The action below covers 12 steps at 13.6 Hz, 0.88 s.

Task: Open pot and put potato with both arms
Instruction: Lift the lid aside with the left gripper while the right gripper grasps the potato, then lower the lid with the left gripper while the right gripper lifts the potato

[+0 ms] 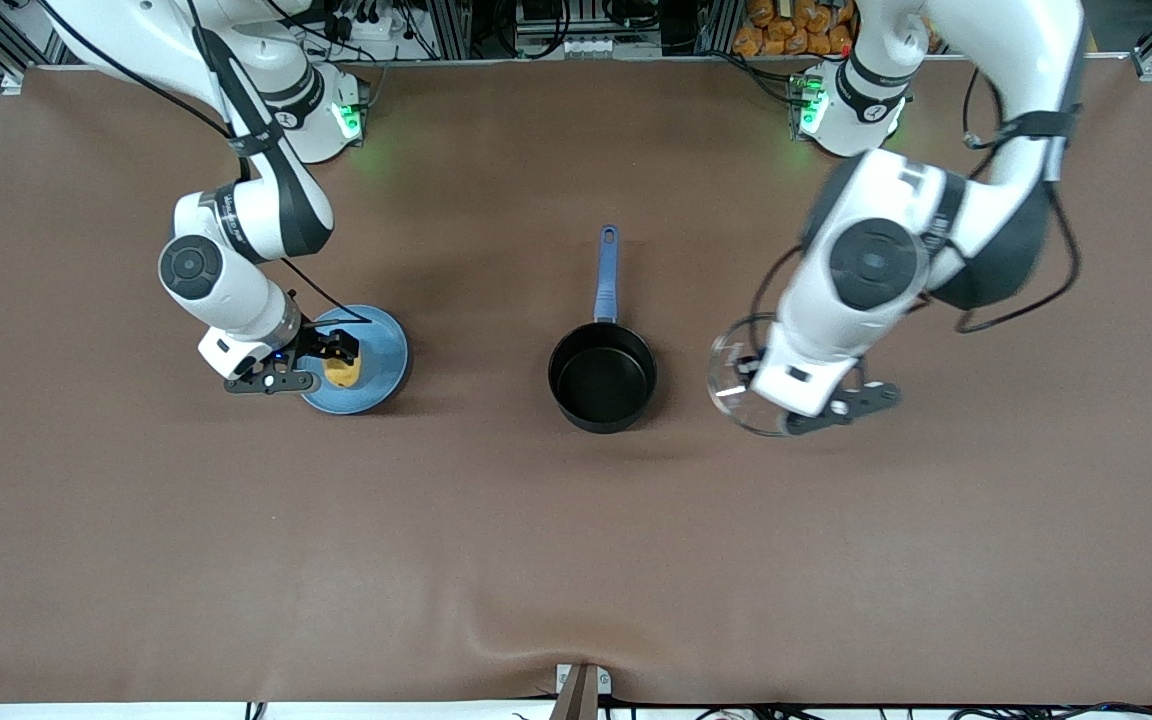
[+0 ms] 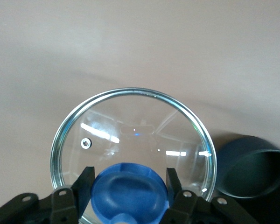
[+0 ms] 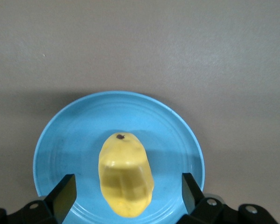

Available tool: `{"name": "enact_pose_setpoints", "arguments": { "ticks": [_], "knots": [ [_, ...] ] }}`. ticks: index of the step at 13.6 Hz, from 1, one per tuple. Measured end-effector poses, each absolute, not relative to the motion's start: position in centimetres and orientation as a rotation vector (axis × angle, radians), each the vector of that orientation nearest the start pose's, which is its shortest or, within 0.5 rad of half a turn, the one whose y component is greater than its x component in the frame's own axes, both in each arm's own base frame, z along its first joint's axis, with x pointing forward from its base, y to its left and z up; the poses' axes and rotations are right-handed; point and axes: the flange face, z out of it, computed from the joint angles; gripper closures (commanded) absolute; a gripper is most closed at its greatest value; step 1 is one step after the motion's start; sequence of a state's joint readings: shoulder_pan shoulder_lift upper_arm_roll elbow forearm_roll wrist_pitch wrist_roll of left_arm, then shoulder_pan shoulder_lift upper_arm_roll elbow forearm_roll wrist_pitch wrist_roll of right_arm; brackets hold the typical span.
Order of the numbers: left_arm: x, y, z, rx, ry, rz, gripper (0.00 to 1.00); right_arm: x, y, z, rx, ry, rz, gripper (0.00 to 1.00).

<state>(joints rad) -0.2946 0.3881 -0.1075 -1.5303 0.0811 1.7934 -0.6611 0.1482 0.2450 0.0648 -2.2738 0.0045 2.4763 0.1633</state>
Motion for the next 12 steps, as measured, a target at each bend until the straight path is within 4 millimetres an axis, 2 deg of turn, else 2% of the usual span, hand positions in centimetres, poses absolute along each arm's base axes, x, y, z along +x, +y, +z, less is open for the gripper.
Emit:
{"name": "enact_pose_setpoints", "arguments": {
  "ticks": [2, 3, 7, 9, 11, 12],
  "knots": [
    [61.9, -18.6, 41.2, -3.036, -0.351, 0.130, 1.00, 51.7, 11.4, 24.0, -3.130, -0.074, 0.080, 0.00],
    [62.0, -16.5, 40.1, -3.043, -0.337, 0.127, 1.00, 51.6, 11.4, 23.6, -3.128, -0.076, 0.070, 0.00],
    [61.6, -8.0, 32.7, -3.094, -0.253, 0.039, 1.00, 51.2, 11.9, 21.1, -3.125, -0.093, 0.079, 0.00],
    [60.5, -5.1, 29.2, -3.110, -0.210, 0.005, 1.00, 51.0, 12.0, 20.7, -3.126, -0.097, 0.088, 0.03],
    [59.4, -5.0, 27.4, -3.115, -0.193, 0.007, 1.00, 51.0, 12.0, 20.5, -3.126, -0.098, 0.092, 0.56],
    [59.0, -5.4, 26.9, -3.120, -0.181, -0.011, 1.00, 50.9, 12.0, 20.5, -3.126, -0.099, 0.094, 0.77]
  ]
}}
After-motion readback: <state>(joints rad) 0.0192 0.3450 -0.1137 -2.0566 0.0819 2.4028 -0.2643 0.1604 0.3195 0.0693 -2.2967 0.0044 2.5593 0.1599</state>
